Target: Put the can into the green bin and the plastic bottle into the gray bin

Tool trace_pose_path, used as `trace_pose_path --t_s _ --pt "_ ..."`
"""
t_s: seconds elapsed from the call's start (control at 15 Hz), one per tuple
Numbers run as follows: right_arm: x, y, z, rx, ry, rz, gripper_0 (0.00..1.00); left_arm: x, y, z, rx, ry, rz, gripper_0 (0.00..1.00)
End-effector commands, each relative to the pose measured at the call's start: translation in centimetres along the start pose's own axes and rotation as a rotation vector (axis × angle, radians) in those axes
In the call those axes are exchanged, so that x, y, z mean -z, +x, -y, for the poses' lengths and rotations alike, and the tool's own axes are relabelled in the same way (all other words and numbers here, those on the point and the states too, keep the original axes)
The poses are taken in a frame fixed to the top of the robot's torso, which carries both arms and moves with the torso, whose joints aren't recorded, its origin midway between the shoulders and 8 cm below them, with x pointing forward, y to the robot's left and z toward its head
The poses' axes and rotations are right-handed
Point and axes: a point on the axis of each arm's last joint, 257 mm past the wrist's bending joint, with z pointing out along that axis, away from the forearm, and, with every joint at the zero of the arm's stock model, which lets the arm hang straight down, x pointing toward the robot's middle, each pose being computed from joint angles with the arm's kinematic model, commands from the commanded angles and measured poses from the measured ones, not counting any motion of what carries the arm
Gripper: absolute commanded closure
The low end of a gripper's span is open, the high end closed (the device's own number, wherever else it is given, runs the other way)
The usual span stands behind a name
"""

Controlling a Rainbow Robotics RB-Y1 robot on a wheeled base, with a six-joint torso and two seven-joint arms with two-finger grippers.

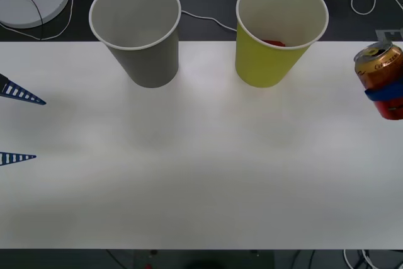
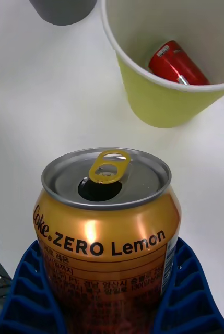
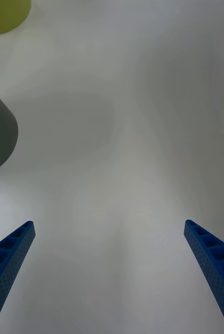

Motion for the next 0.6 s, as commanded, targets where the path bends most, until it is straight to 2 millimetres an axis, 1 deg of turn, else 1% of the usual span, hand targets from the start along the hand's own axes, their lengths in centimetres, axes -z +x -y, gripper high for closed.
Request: trace_pose_path --t_s 0.07,0.13,0.33,0.6 --pt "1.4 -1.3 1.7 0.024 0.004 -0.059 1.0 0.0 0.0 0.0 0.0 0.0 0.0 0.0" --pt "1.7 -2.1 2.2 0.037 0.01 -0.069 1.0 0.0 0.0 0.0 0.0 0.0 0.0 0.0" --pt "1.4 -4.5 3.5 0.04 0.003 -0.084 1.0 0.0 0.0 0.0 0.0 0.0 0.0 0.0" --pt "-0.2 -7.1 5.0 0.021 -0.015 -0.102 1.0 0.0 0.0 0.0 0.0 0.0 0.0 0.0"
